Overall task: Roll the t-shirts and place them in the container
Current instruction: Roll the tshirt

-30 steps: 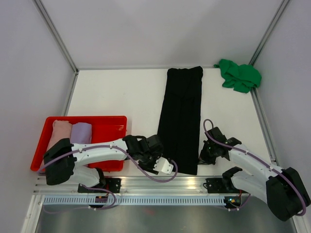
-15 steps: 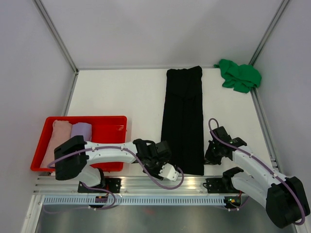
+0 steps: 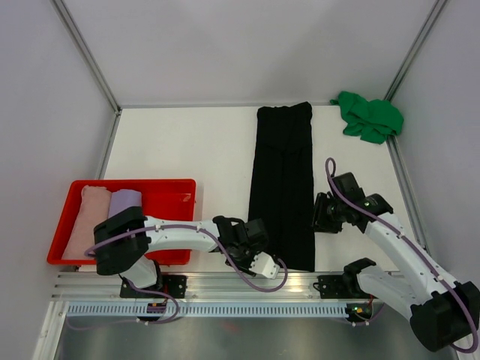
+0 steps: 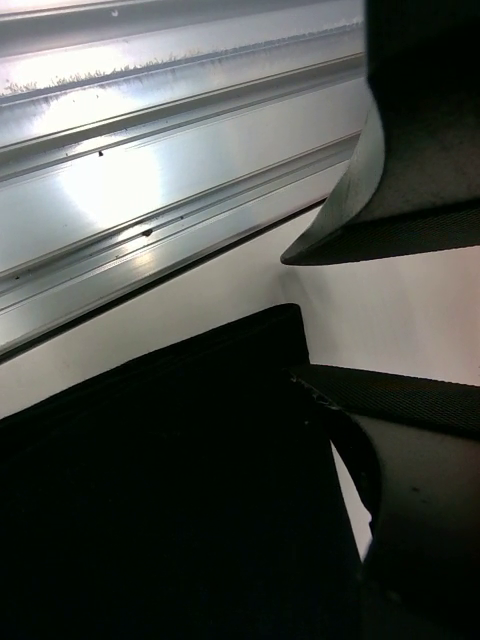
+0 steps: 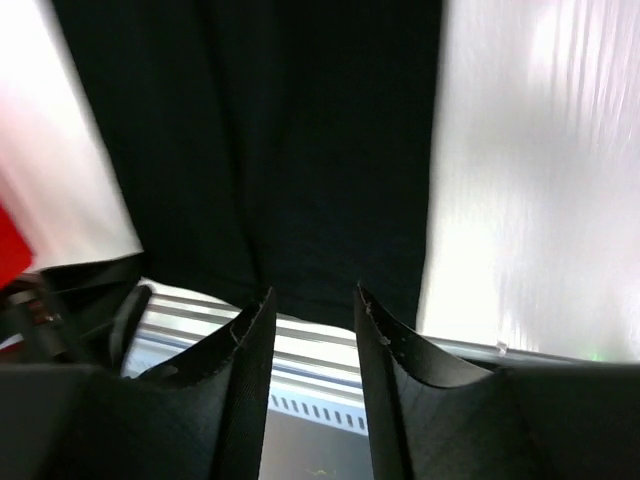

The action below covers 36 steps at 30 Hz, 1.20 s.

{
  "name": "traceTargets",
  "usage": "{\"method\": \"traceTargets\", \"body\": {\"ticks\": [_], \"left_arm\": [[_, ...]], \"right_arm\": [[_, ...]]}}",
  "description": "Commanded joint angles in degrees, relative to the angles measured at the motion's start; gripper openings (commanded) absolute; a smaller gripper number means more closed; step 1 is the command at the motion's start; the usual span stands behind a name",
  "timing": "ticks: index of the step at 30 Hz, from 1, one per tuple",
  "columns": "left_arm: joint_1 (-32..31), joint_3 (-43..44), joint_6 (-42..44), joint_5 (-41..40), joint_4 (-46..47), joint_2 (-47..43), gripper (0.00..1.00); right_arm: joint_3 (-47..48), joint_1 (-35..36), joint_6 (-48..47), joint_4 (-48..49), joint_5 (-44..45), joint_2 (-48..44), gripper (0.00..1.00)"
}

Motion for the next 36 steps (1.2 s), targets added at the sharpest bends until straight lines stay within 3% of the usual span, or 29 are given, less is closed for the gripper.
{"method": "traceTargets", "body": {"ticks": [1,6,9,10,13,19,25,30,36], "left_arm": [[-0.46,-0.01,2.74,0.43,2.69,1.01,0.49],[-0.46,-1.42,2.84,0.16,3.75,0.84,0.4],[-0.46,-1.33,2.22,-0.27,4.71,1.01,0.27],[-0.46,-1.07,1.35,-0.54,4.98,1.27,0.19],[-0.37,0.16,-1.45,-0.72,4.89,1.19,0.03],[4.1,5.95,-8.93,6.73,-1.5,-0.04,0.02],[11.93,10.7,-13.33,17.21,-5.48,0.83,0.02],[16.93,13.52,-16.14,21.34,-6.53,3.64,0.02],[20.98,16.42,-17.64,24.24,-7.85,7.6,0.02]], "right_arm": [[9.56,-0.16,-5.27,-0.77,1.6,0.36,0.44],[19.16,-0.25,-13.95,2.92,2.57,0.98,0.51],[24.09,-0.25,-20.45,5.21,3.71,1.33,0.54],[25.14,-0.16,-21.96,6.78,4.32,1.15,0.56],[24.11,-0.25,-29.24,10.82,2.06,-1.12,0.59],[18.74,-0.16,-47.86,17.34,-1.73,-10.44,0.67],[16.02,2.91,-60.63,7.43,-6.92,-9.22,0.65],[15.66,7.83,-74.24,0.74,-0.01,-9.22,0.64],[15.21,14.42,-79.1,-5.77,-3.14,-4.74,0.61]]}}
